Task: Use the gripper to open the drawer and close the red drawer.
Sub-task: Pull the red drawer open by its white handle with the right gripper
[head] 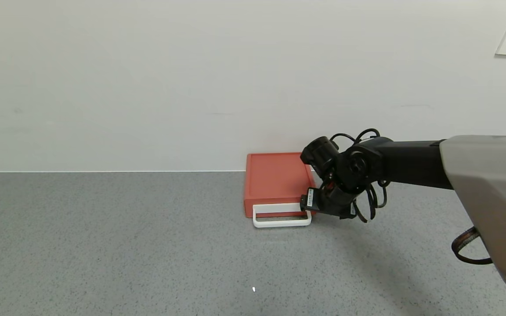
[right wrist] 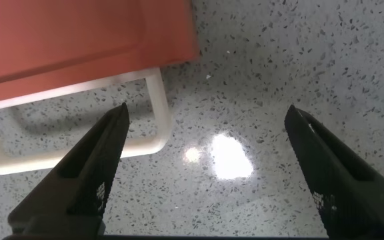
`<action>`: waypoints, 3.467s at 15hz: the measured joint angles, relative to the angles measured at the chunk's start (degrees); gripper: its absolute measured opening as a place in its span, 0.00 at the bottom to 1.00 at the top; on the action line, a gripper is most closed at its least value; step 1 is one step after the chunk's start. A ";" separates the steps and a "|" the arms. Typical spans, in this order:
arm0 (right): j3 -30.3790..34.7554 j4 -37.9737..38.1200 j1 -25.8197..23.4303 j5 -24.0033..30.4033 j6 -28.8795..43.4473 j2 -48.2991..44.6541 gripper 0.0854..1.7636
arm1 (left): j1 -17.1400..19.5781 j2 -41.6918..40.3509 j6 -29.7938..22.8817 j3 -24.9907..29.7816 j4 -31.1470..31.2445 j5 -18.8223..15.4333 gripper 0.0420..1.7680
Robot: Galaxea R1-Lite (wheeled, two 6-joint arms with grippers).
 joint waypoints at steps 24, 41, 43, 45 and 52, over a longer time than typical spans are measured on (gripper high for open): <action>0.00 -0.68 -1.41 0.21 -4.61 2.38 0.97 | 0.00 0.00 0.00 0.00 0.00 0.00 0.99; -0.02 2.57 -1.33 2.86 -8.33 2.35 0.97 | 0.00 0.00 0.00 0.00 0.00 0.00 0.99; -0.02 3.51 -1.30 2.89 -8.44 2.32 0.97 | 0.00 0.00 0.02 0.00 0.00 0.00 0.99; 0.00 4.22 -1.30 3.27 -9.02 2.32 0.97 | 0.00 0.00 0.02 0.00 0.00 0.00 0.99; 0.09 9.11 -0.83 4.90 -10.15 1.79 0.97 | 0.00 0.00 0.00 0.00 0.02 0.00 0.99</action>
